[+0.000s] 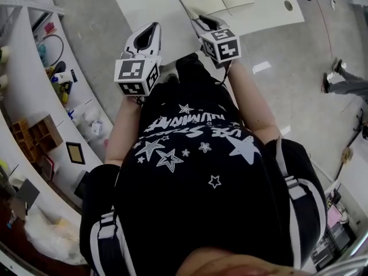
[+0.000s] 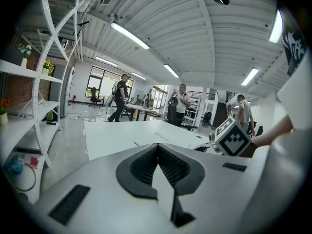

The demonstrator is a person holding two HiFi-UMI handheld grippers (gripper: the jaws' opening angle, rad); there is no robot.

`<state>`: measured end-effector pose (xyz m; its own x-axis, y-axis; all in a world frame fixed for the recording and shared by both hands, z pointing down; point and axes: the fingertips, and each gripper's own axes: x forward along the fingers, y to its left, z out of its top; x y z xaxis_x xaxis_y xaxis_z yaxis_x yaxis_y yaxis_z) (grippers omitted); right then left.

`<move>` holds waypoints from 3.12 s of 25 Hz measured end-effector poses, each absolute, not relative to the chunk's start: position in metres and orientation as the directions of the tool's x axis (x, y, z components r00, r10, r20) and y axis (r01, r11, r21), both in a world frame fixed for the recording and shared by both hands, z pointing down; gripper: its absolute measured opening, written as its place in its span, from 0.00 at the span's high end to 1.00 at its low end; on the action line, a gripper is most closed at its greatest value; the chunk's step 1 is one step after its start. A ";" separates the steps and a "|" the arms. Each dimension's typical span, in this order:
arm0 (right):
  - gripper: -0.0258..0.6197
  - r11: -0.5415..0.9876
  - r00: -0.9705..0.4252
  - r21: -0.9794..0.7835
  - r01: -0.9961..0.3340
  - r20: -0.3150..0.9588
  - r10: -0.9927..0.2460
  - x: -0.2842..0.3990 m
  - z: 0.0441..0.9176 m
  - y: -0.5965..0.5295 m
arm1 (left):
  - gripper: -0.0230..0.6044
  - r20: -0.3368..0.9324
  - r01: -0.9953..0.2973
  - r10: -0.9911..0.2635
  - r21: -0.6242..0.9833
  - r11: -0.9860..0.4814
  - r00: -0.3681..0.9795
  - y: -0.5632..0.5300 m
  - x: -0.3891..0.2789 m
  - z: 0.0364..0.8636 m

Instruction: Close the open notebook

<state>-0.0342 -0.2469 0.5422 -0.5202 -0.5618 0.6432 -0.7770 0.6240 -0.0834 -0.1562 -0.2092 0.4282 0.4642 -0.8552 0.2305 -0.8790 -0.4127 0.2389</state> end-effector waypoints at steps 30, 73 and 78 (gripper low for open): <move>0.92 0.771 -0.429 0.073 -0.632 0.796 -0.427 -0.046 0.577 -0.258 | 0.95 0.282 -0.889 -0.851 0.260 -0.377 0.444 -0.238 -0.153 0.448; 0.94 0.596 -0.572 -0.149 -0.789 0.533 -0.624 0.158 0.452 -0.353 | 0.94 0.242 -0.922 -0.896 0.207 -0.327 0.372 -0.256 -0.022 0.408; 0.94 0.557 -0.585 -0.248 -0.793 0.567 -0.580 0.192 0.489 -0.373 | 0.94 0.279 -0.942 -0.906 0.199 -0.271 0.320 -0.253 0.000 0.414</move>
